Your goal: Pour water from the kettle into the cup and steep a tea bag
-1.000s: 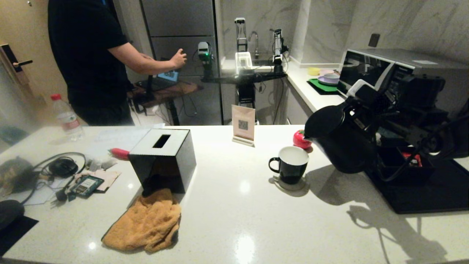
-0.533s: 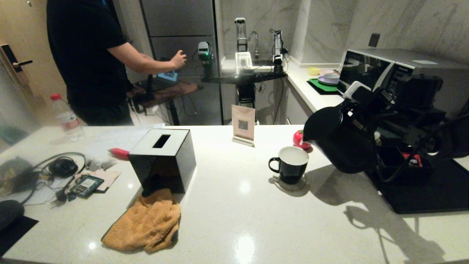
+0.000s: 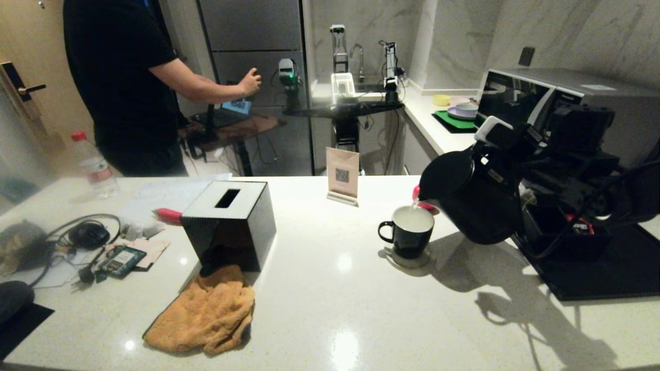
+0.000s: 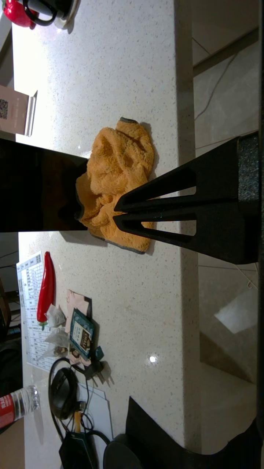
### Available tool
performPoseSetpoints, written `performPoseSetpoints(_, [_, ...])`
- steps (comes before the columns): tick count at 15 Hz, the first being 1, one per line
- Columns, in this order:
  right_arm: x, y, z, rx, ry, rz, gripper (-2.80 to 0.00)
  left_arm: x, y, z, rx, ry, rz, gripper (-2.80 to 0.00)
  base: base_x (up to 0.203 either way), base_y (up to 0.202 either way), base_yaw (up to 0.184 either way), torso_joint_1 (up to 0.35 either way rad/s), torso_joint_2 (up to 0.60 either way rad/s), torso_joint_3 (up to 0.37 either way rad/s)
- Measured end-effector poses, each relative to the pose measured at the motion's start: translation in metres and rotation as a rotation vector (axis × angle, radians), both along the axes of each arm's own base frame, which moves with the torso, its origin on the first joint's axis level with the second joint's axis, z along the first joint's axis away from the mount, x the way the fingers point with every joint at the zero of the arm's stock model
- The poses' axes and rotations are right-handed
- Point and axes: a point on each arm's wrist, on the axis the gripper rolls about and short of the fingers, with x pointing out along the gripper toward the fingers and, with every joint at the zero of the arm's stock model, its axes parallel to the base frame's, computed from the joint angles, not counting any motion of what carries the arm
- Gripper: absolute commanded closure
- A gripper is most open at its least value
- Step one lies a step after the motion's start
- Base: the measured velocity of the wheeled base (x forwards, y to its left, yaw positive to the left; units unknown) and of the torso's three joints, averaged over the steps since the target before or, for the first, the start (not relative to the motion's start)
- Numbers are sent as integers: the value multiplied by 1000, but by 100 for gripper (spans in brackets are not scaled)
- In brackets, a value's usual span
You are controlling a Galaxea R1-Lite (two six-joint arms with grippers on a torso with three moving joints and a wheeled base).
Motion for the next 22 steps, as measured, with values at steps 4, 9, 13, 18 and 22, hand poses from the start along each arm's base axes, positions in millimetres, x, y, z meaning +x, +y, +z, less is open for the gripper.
performPoseSetpoints(4, [0,0,0,-2,-8,2,0,0,0,0,0,0,0,0,0,0,0,0,0,0])
performPoseSetpoints(9, [-1,0,0,-30,-12,13,0,0,0,0,0,0,0,0,0,0,0,0,0,0])
performPoseSetpoints(13, [-2,0,1,-63,-23,20,0,0,0,0,0,0,0,0,0,0,0,0,0,0])
performPoseSetpoints(18, [-2,-1,2,-79,-34,19,0,0,0,0,0,0,0,0,0,0,0,0,0,0])
performPoseSetpoints(22, [-2,-1,0,-98,-33,19,0,0,0,0,0,0,0,0,0,0,0,0,0,0])
